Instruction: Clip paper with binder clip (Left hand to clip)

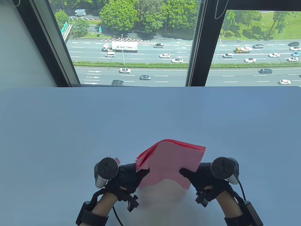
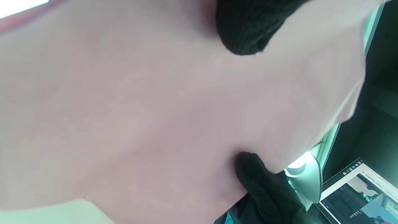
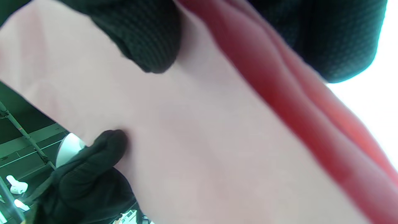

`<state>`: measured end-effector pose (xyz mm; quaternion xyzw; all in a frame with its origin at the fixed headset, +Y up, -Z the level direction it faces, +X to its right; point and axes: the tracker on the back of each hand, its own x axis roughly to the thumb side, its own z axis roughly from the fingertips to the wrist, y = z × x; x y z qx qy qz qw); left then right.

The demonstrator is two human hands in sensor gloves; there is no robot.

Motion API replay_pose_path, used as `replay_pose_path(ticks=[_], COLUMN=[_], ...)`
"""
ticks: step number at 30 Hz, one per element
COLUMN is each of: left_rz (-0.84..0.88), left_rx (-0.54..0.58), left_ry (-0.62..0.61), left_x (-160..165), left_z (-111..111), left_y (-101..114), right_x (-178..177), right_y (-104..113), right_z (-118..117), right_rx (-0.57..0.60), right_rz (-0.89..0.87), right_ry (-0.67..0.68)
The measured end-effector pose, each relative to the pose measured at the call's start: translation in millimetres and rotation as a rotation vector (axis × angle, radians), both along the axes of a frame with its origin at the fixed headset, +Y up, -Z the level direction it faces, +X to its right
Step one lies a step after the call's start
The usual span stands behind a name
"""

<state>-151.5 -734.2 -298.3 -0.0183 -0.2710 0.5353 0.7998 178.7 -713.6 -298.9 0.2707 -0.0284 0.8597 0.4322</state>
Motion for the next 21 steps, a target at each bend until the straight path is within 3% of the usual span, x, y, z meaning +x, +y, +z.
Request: replay_pose_path(ticks=[4, 7, 11, 13, 15, 17, 21], left_rz=[-0.037, -0.148, -0.034, -0.077, -0.127, -0.058, -0.021], left_rx=[0.134, 0.019, 0.090, 0.039, -0.011, -0.024, -0.129], left_ry=[0.062, 0.020, 0.012, 0.019, -0.031, -0.012, -0.109], left_x=[5.3, 5.7, 7.9, 9.3, 8.3, 6.8, 5.4], left_z=[8.2, 2.8, 6.4, 2.0, -0.7, -2.0, -5.9], left_y=[11.4, 1.4, 6.0, 1.8, -5.9, -6.4, -6.3], right_x=[-2.1, -5.1, -3.6, -4.4, -2.7, 0.3, 15.3], right_y=[12.0, 1.5, 7.4, 4.3, -6.8, -7.2, -7.7], right_z=[5.6, 1.5, 4.1, 1.7, -3.7, -6.1, -13.2], right_rx=[0.093, 0.027, 0.044, 0.064, -0.049, -0.074, -0.109], right_rz=[-0.037, 0.055, -0.020, 0.013, 0.042, -0.029, -0.078], right_ry=[-0.042, -0.016, -0.017, -0.038, 0.017, 0.024, -0.018])
